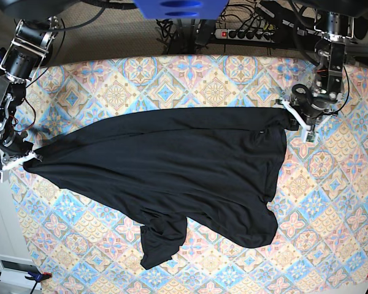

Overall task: Layout the t-shirt on the table in an organized manner, then fold the t-shirt properly
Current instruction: 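Pull the shirt taut between both grippers, stretching it wide, then release the shirt with the left gripper and lift away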

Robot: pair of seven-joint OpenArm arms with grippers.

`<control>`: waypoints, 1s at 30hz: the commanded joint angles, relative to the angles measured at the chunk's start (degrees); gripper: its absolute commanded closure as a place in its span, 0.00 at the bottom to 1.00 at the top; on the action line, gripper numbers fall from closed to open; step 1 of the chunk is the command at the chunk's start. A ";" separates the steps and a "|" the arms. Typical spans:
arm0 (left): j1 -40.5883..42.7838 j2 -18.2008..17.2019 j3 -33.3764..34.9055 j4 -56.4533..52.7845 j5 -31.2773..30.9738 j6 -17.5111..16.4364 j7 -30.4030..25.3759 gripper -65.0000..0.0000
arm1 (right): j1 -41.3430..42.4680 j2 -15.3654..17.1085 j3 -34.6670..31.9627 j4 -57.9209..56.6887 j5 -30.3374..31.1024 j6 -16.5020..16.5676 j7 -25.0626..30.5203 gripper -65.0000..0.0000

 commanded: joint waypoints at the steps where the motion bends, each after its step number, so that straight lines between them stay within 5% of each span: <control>1: 1.71 -0.59 0.07 3.50 -1.27 -1.04 0.57 0.97 | 1.04 1.50 0.38 1.30 0.42 0.28 1.35 1.00; 12: 13.75 -4.99 -2.92 24.33 -5.23 -1.04 0.75 1.00 | 1.13 1.50 0.55 1.30 0.51 0.28 1.35 1.00; 17: 17.62 -7.45 -14.17 23.89 -28.79 -4.65 1.01 1.00 | 1.13 1.50 0.64 0.94 0.51 0.28 1.43 1.00; 23: 19.64 -13.87 -18.21 23.36 -50.41 -9.74 1.98 1.00 | 1.13 1.50 0.64 0.77 0.51 0.28 1.43 1.00; 27: 18.59 -14.13 -25.07 23.54 -63.07 -15.63 14.37 1.00 | 1.13 1.50 0.55 0.86 0.51 0.28 1.43 1.00; 30: 15.95 -12.55 -28.76 23.72 -63.90 -16.95 22.20 1.00 | 1.13 1.41 0.47 0.86 0.51 0.28 1.43 1.00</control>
